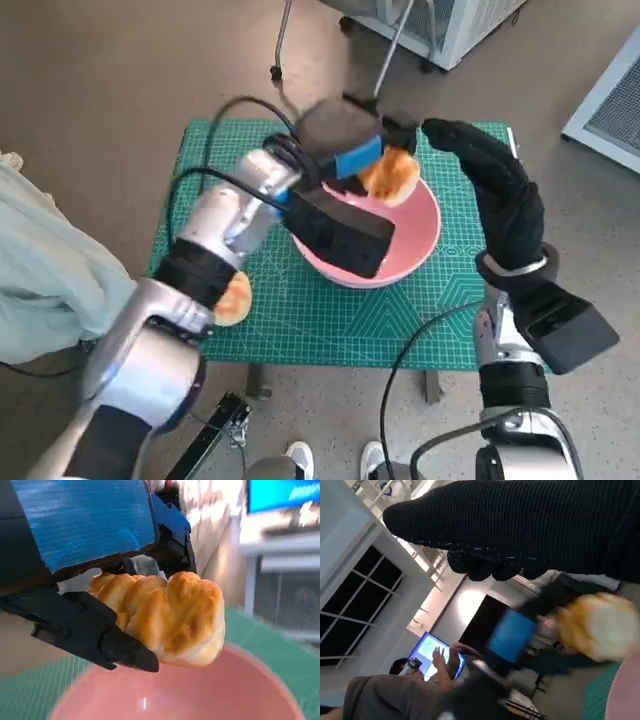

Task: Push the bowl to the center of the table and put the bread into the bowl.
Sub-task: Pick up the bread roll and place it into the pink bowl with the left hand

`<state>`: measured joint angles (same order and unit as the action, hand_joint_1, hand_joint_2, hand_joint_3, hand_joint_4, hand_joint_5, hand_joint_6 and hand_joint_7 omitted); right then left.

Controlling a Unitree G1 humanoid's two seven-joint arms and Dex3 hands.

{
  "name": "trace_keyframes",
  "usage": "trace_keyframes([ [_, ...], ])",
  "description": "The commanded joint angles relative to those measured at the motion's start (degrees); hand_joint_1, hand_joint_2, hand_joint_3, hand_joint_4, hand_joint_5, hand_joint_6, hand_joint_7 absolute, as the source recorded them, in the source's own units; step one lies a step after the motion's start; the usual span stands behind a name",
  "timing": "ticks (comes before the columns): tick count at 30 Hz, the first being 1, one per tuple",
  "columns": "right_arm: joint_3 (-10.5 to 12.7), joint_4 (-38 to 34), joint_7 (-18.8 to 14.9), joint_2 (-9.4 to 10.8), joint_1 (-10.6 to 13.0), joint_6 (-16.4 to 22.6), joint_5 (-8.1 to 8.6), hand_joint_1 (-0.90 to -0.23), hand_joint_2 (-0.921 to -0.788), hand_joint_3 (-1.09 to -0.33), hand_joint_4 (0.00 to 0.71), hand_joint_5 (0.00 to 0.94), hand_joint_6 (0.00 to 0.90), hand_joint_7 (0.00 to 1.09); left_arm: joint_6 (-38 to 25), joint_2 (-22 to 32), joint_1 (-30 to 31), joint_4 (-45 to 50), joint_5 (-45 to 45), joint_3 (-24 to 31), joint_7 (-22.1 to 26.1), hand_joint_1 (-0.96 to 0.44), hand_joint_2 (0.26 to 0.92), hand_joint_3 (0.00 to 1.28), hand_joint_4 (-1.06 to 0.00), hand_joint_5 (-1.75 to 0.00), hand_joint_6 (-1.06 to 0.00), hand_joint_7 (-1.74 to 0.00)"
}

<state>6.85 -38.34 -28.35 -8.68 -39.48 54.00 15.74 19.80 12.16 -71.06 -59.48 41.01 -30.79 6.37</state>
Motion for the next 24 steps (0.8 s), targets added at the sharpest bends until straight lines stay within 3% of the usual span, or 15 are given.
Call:
trace_keyframes([
  [1, 0.3, 0.1, -0.7, -0.6, 1.1, -0.3, 0.45, -0.721, -0.921, -0.791, 0.241, 0.012, -0.001, 0.83, -1.7, -0.9, -1.1, -3.4, -1.9, 0.9, 3.1, 0.00, 0.920, 0.19, -0.52, -1.30, -0.52, -1.32],
  [2, 0.4, 0.3, -0.7, -0.7, 1.2, -0.3, 0.47, -0.723, -0.921, -0.790, 0.241, 0.012, -0.001, 0.83, -2.5, -1.1, -1.3, -4.2, -2.1, 0.9, 4.7, 0.00, 0.921, 0.26, -0.42, -1.39, -0.46, -1.39],
  [3, 0.4, 0.5, -0.7, -0.8, 1.3, -0.4, 0.46, -0.726, -0.921, -0.789, 0.241, 0.012, -0.001, 0.83, -3.1, -1.2, -1.4, -4.7, -2.3, 0.8, 5.8, -0.04, 0.862, 0.27, -0.28, -1.02, -0.32, -1.15],
  [6, 0.5, 0.9, -0.7, -1.0, 1.4, -0.5, 0.48, -0.730, -0.921, -0.786, 0.241, 0.012, -0.001, 0.83, -4.2, -1.2, -2.0, -5.5, -3.3, 1.3, 9.4, -0.09, 0.821, 0.20, -0.15, -0.41, -0.15, -0.80],
  [9, 0.6, 1.3, -0.5, -1.1, 1.5, -0.7, 0.42, -0.732, -0.921, -0.782, 0.239, 0.012, -0.001, 0.83, -4.8, -0.8, -2.4, -5.1, -5.6, 2.8, 13.5, -0.12, 0.787, 0.15, -0.08, -0.17, -0.05, -0.67],
  [19, 0.5, 0.8, -0.1, -0.1, 1.0, -0.8, 0.03, -0.732, -0.921, -0.777, 0.231, 0.008, -0.001, 0.83, -5.0, 1.8, -0.8, -1.2, -13.4, 9.8, 18.1, -0.20, 0.751, 0.11, -0.02, -0.04, 0.00, -0.61],
  [24, 0.3, 0.7, 0.1, 0.6, 0.8, -1.0, 0.00, -0.728, -0.921, -0.779, 0.230, 0.008, -0.001, 0.83, -6.4, 5.3, 1.5, 6.4, -17.9, 14.0, 20.8, -0.19, 0.752, 0.10, -0.02, -0.03, 0.00, -0.62],
])
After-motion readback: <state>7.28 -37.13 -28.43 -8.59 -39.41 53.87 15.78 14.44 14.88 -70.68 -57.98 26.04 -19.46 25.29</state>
